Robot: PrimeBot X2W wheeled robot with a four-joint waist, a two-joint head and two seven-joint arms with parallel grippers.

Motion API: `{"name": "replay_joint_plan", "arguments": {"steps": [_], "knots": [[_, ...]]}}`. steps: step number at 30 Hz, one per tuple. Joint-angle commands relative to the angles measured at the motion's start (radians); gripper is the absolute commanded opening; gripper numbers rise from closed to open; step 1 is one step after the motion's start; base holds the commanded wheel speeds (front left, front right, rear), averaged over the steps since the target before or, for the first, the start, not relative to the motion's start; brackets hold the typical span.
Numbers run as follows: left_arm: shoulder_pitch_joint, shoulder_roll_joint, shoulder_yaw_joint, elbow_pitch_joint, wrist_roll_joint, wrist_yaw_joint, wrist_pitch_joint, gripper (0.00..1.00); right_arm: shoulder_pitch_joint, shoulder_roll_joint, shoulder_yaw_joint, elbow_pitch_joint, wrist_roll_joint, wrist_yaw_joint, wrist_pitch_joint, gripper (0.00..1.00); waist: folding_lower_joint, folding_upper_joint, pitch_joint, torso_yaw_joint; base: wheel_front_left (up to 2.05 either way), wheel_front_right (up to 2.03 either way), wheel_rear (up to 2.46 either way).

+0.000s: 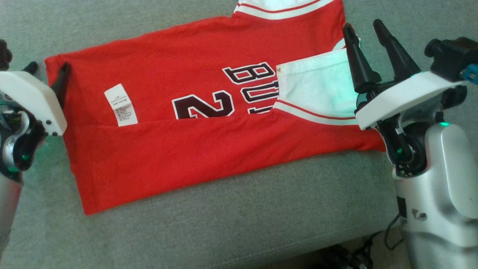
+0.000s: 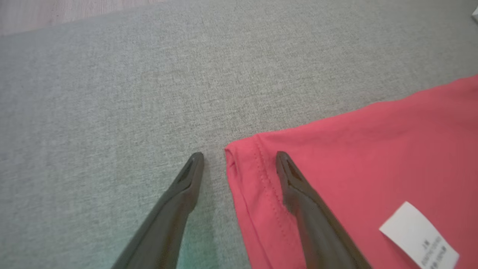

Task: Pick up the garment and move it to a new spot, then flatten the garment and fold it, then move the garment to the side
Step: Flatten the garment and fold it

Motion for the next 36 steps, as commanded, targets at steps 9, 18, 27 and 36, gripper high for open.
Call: {"name": "replay_joint_plan", "arguments": {"steps": [9, 18, 27, 36], "knots": [[-0.052, 0.037, 0.0, -0.038, -0.014, -0.037, 0.051, 0.2, -0.067, -0.023, 0.037, -0.039, -0.006, 0.004, 0.03, 1.0, -0.0001, 0.0, 0.021, 0.016, 0.0, 0.0, 0.0], [-0.092, -0.032, -0.024, -0.074, 0.011, -0.053, -0.063, 0.0, -0.25, -0.078, 0.036, 0.091, -0.083, 0.004, 0.097, 1.0, -0.0001, 0.0, 0.029, 0.097, 0.0, 0.0, 0.0], [-0.141, -0.14, -0.067, -0.112, 0.027, -0.071, -0.175, 0.0, -0.551, -0.132, -0.045, 0.412, -0.199, 0.004, 0.241, 1.0, -0.0001, 0.0, 0.066, 0.248, 0.0, 0.0, 0.0], [-0.2, -0.233, -0.12, -0.064, 0.038, -0.094, -0.233, 0.0, -0.69, -0.167, -0.129, 0.641, -0.352, 0.004, 0.29, 1.0, -0.0001, 0.0, 0.109, 0.344, 0.0, 0.0, 0.0]]}}
